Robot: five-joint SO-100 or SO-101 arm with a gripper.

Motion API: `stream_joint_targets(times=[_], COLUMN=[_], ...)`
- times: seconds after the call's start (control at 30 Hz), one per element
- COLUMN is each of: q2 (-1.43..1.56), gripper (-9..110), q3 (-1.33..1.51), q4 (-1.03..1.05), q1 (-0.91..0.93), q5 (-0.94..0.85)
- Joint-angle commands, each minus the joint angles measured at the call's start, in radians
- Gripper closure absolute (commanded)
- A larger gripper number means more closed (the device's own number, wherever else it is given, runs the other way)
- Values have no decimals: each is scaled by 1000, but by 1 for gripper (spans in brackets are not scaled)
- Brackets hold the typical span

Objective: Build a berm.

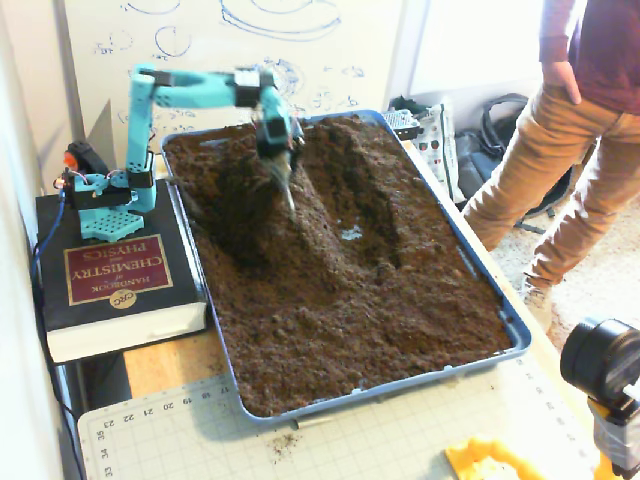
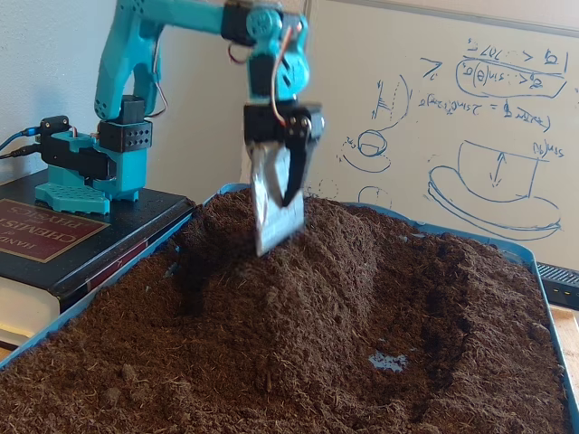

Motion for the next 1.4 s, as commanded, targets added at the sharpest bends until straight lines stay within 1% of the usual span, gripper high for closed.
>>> stream_joint_targets(times=[0.0, 0.17, 0.23, 0.37, 0.53, 0.6, 0.67, 0.8, 0.9, 1.1, 1.2, 1.37], q2=[298, 457, 474, 502, 638, 712, 767, 827, 831, 838, 859, 1012], gripper=[101, 101, 101, 101, 101, 101, 101, 101, 101, 101, 101, 101], q3=[66, 413, 554, 772, 1040, 1141, 1235, 1384, 1430, 1453, 1509, 1577], q4=[69, 67, 15, -241, -629, -736, -795, -848, -861, -867, -864, -856], q1=[-12, -77, -121, -189, -204, -202, -202, -213, -218, -216, -202, -209], q5=[9, -11, -11, 6, 9, 11, 11, 51, 103, 104, 101, 109])
